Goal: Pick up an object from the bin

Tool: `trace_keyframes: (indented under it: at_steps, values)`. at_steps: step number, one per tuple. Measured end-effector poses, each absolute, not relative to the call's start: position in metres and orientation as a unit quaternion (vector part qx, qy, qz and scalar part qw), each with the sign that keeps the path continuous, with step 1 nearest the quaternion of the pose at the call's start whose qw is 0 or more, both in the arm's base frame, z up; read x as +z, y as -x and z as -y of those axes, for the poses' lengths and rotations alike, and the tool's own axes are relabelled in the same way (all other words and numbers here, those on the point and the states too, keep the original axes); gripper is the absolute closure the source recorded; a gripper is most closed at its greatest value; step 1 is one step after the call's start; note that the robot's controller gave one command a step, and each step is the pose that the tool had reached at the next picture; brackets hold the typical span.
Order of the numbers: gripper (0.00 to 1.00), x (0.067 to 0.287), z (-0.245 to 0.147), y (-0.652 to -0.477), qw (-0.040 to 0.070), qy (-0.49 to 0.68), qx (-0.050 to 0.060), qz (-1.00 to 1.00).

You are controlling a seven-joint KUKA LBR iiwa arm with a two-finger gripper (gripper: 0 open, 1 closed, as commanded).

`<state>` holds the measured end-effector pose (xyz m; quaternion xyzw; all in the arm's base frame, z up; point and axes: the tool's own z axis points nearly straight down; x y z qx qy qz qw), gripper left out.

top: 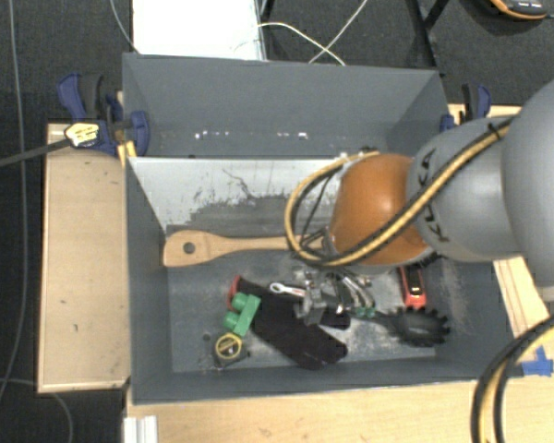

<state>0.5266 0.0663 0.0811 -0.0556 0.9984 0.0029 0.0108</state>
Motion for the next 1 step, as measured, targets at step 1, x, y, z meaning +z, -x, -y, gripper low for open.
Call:
trace_keyframes:
  at_steps: [1]
  values:
    - [1.00, 0.1831, -0.0768, -0.5342, 0.015, 0.046, 0.003, -0.999]
